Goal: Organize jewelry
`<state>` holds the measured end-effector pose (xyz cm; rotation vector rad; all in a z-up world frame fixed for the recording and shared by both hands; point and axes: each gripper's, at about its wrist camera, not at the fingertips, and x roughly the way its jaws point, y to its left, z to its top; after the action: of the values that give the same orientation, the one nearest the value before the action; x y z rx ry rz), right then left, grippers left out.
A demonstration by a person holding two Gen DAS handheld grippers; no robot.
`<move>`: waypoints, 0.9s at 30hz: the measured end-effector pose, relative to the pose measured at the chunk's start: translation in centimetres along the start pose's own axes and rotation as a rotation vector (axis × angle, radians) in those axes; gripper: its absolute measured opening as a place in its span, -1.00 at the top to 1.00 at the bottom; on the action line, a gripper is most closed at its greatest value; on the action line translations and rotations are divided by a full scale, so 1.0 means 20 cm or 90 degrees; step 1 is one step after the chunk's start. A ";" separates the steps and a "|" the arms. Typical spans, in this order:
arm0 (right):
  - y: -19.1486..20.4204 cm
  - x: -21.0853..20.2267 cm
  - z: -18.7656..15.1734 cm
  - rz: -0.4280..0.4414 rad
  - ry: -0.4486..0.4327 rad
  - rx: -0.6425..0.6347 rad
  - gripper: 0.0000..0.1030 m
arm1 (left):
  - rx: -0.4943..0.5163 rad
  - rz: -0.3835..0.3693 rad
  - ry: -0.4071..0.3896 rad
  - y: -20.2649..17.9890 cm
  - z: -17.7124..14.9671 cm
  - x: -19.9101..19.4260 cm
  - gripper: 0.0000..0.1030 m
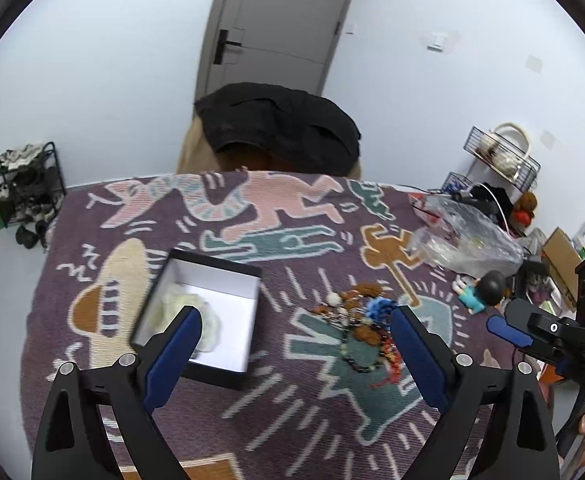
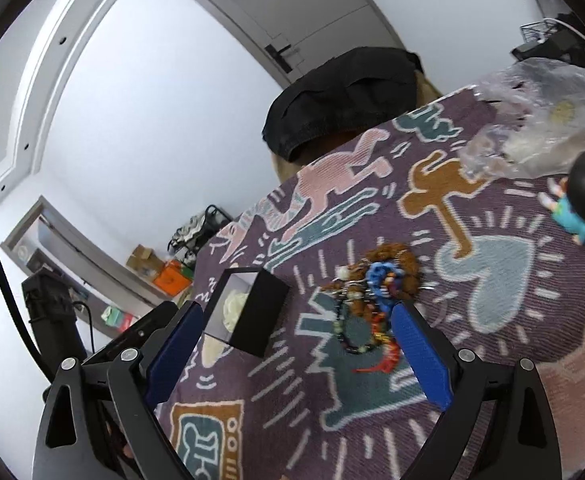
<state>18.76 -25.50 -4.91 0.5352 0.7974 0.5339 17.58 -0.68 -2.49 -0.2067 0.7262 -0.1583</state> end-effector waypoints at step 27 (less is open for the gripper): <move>-0.50 -0.12 -0.08 -0.070 -0.001 0.080 -0.75 | 0.047 -0.016 0.138 -0.24 -0.18 0.57 -0.17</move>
<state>18.53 -34.08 -10.85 0.6026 0.8579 0.3837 23.13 -8.30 -11.21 -0.1289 0.9318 -0.2330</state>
